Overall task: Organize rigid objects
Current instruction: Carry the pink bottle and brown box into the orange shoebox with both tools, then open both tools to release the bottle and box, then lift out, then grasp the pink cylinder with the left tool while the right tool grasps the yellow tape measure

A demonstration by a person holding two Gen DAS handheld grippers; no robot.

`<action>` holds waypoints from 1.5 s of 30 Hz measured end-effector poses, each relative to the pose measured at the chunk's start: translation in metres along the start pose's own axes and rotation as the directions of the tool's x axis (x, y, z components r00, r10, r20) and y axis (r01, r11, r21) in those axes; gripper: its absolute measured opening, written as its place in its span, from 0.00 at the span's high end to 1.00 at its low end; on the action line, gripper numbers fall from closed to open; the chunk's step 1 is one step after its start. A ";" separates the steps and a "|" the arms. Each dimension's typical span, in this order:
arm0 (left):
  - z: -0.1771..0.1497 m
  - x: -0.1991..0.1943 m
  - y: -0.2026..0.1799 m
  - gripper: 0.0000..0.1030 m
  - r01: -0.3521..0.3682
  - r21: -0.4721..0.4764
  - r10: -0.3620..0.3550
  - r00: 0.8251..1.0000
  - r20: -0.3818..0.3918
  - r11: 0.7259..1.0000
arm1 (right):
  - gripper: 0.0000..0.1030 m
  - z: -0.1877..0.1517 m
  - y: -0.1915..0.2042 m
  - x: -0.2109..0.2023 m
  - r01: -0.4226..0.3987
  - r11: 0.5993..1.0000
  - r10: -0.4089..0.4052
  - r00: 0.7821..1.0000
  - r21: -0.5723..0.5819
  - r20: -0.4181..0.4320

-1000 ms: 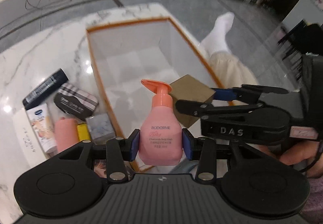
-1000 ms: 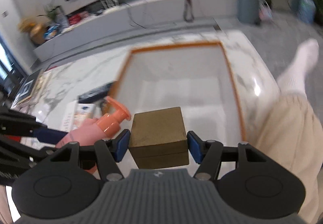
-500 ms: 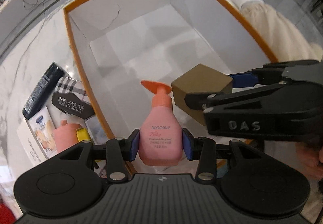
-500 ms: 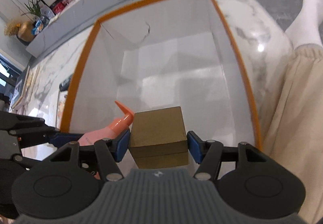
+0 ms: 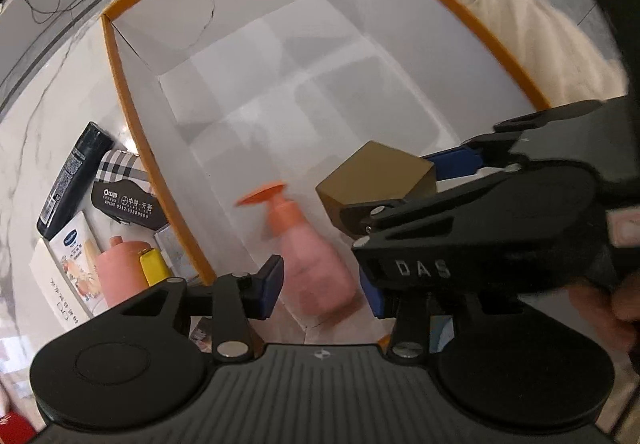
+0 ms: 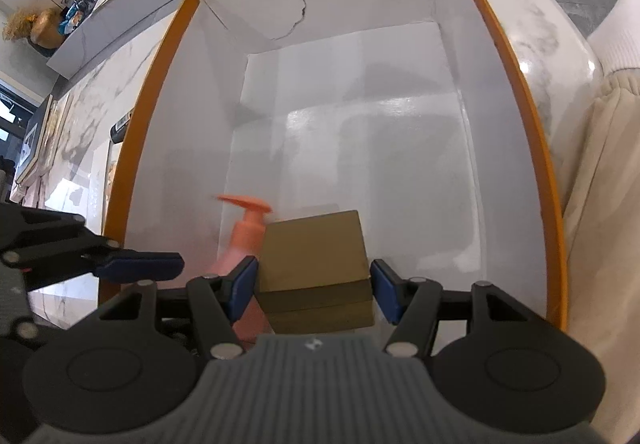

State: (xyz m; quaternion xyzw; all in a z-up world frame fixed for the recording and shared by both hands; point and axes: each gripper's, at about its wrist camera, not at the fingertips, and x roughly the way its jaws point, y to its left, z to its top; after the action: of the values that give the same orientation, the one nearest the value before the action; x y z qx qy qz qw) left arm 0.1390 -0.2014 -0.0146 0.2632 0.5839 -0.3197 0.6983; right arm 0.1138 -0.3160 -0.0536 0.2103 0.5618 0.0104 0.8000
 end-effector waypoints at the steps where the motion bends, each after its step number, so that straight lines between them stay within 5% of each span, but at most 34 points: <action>1: -0.003 -0.004 0.003 0.48 0.016 -0.004 -0.016 1.000 0.010 1.000 | 0.41 0.000 0.000 0.000 0.000 1.000 0.000 1.000 0.002 0.001; 9: -0.026 -0.050 0.029 0.49 0.113 -0.041 -0.105 0.981 0.163 0.993 | 0.40 0.001 0.009 0.004 0.046 0.998 -0.047 0.999 -0.037 -0.006; 17: -0.034 -0.069 0.048 0.48 0.119 -0.109 -0.087 0.961 0.262 0.987 | 0.40 0.000 0.026 0.012 0.066 0.996 -0.069 0.996 -0.060 -0.048; 25: -0.053 -0.072 0.070 0.48 0.129 -0.149 -0.083 0.956 0.281 0.980 | 0.36 0.001 0.037 0.009 0.099 0.991 -0.103 0.994 -0.089 -0.043; 31: -0.071 -0.082 0.091 0.48 0.104 -0.177 -0.049 0.956 0.290 0.979 | 0.36 0.003 0.056 -0.014 0.145 0.978 -0.142 0.989 -0.146 0.035; 38: -0.098 -0.092 0.124 0.48 0.058 -0.234 0.013 0.956 0.294 0.971 | 0.37 0.003 0.101 -0.044 0.095 0.960 -0.059 0.988 -0.263 0.142; 45: -0.127 -0.090 0.156 0.48 0.032 -0.324 0.066 0.956 0.285 0.945 | 0.45 -0.002 0.155 -0.034 0.050 0.932 0.009 0.987 -0.360 0.162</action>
State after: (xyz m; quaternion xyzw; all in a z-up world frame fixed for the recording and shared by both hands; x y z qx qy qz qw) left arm 0.1643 0.0079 0.0501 0.0995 0.5168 -0.2482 0.8133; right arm 0.1330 -0.1829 0.0301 0.0533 0.4859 0.0886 0.8679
